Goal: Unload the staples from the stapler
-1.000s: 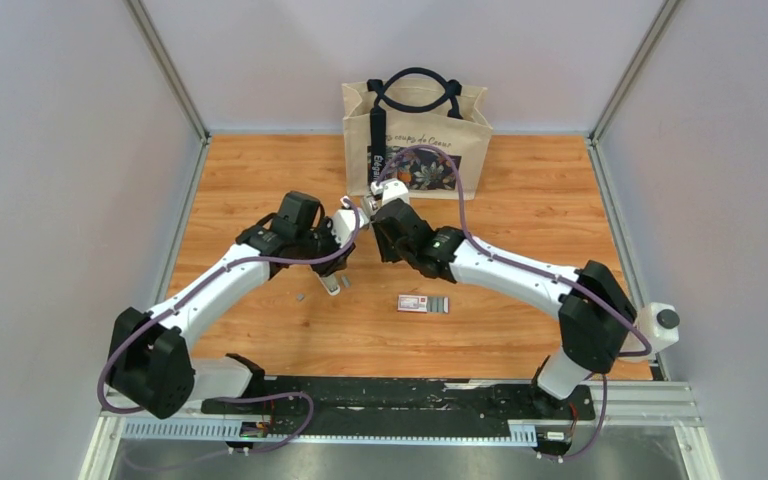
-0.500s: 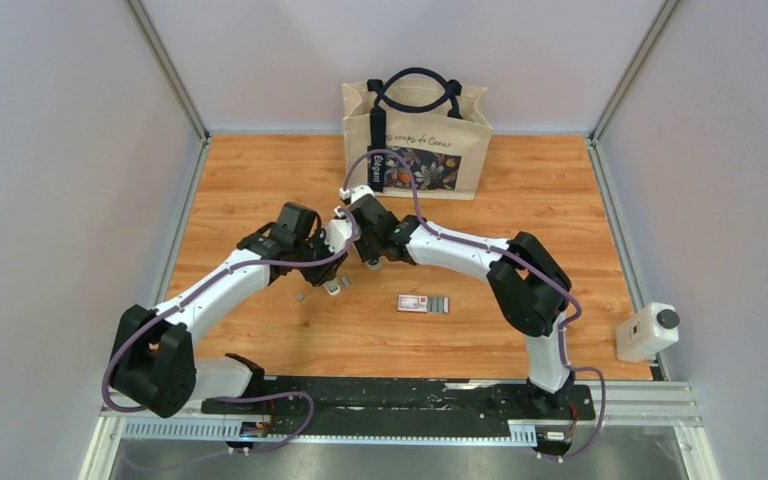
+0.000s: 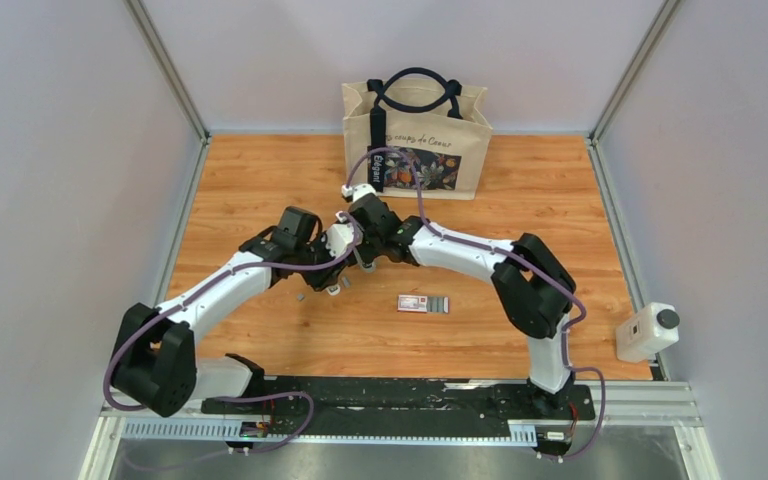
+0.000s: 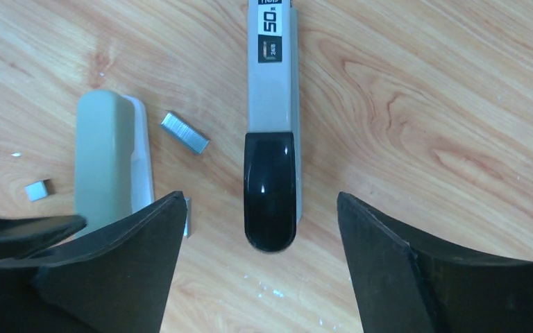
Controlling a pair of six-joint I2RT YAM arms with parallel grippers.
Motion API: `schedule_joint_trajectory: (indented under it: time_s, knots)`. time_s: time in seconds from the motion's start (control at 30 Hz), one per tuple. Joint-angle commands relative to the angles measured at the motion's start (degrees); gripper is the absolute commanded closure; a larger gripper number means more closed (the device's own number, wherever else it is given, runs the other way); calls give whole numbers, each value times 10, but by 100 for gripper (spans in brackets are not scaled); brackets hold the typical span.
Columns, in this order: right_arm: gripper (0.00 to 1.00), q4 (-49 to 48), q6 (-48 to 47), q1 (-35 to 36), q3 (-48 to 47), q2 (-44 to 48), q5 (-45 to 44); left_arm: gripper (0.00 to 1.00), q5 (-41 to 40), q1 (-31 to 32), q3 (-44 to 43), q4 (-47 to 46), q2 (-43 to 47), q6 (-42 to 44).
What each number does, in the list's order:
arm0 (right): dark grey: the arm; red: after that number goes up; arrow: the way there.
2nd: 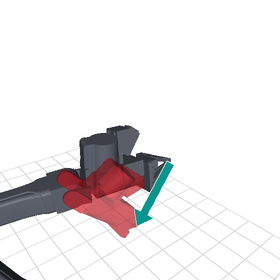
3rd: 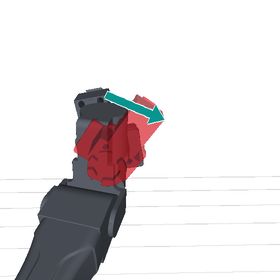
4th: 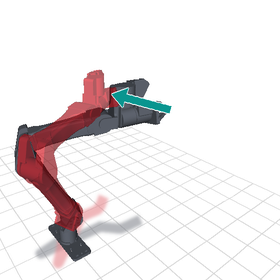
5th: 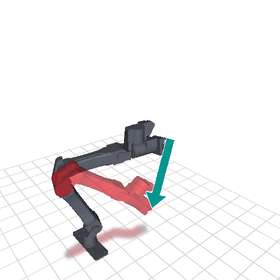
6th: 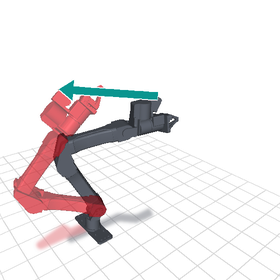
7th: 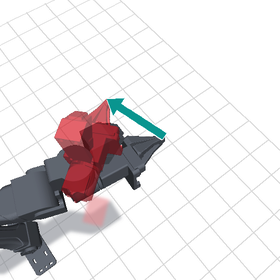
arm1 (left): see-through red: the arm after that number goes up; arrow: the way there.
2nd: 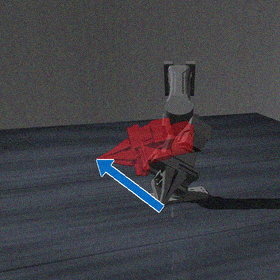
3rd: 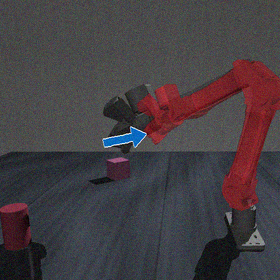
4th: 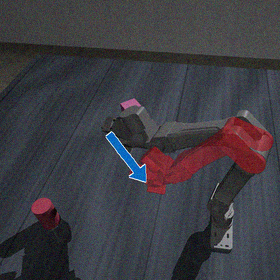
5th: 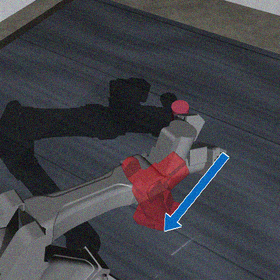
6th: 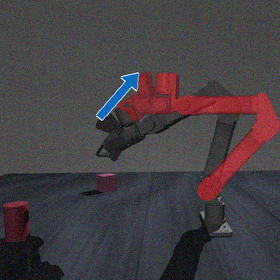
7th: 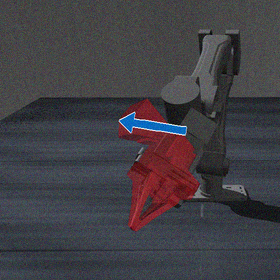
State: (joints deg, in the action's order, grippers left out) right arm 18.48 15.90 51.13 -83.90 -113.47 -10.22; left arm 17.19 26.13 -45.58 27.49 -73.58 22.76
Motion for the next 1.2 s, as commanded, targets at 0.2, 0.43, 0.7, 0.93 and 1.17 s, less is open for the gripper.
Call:
schedule_joint_trajectory:
  time_s: [0.2, 0.43, 0.7, 0.93, 1.17]
  knots:
    - [16, -64, 67, -17, 134, 202, 13, 51, 36, 1, -47, -19, -48, -1]
    - [23, -75, 90, -19, 229, 299, -12, 57, 43, 1, -79, -4, -93, 11]
    - [20, -71, 104, -24, 283, 379, -35, 58, 19, 1, -76, 36, -85, 9]
    - [19, -62, 114, -32, 312, 432, -34, 56, -19, 2, -70, 71, -81, 79]
    - [19, -61, 124, -33, 335, 469, -36, 56, -34, 2, -99, 49, -125, 79]
